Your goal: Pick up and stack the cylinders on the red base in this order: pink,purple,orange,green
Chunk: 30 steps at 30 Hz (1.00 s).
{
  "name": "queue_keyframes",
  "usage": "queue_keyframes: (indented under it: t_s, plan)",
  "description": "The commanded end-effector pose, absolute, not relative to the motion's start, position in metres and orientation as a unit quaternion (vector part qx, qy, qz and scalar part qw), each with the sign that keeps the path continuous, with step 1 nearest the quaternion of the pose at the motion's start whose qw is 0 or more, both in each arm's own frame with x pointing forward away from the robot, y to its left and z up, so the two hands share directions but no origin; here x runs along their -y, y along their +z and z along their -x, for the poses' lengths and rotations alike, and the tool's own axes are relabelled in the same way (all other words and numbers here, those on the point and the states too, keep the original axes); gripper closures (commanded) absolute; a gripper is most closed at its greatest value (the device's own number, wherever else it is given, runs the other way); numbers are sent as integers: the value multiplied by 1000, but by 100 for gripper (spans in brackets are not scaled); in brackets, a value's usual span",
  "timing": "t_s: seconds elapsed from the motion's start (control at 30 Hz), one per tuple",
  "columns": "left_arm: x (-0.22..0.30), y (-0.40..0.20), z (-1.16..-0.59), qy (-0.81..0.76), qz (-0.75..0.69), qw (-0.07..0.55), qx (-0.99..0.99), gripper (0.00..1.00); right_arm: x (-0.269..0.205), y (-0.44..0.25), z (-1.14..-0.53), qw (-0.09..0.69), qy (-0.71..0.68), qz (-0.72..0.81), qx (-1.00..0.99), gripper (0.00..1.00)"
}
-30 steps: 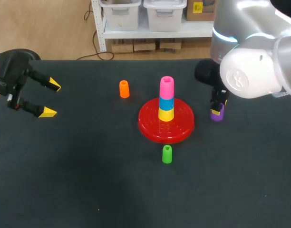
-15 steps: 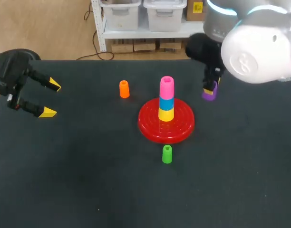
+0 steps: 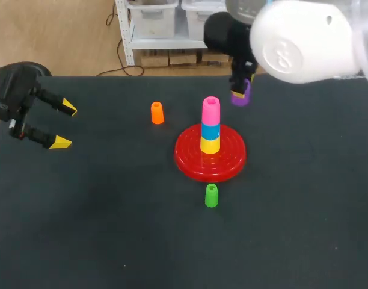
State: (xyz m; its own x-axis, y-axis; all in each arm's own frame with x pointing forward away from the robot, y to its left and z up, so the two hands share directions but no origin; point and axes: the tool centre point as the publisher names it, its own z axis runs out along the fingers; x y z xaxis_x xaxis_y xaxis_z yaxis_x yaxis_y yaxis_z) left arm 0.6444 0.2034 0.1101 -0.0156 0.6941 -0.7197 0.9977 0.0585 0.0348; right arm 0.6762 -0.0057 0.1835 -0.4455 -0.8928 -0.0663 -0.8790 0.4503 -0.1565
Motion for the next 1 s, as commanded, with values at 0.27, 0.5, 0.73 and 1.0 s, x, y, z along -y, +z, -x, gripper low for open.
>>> queue_keyframes:
  t_s: [0.27, 0.5, 0.73, 1.0]
  plan:
    - [-204, 109, -643, -256, -636, 298, -664, 0, -29, 198, -691, 53, -48, 544, -836, 100]
    - [-204, 109, -643, -256, -636, 298, -664, 0, -38, 196, -684, 50, -38, 551, -832, 100]
    - [-204, 109, -643, -256, -636, 298, -664, 0, -41, 190, -683, 42, -30, 557, -829, 100]
    - [-204, 109, -643, -256, -636, 298, -664, 0, -44, 187, -688, 34, -28, 562, -826, 100]
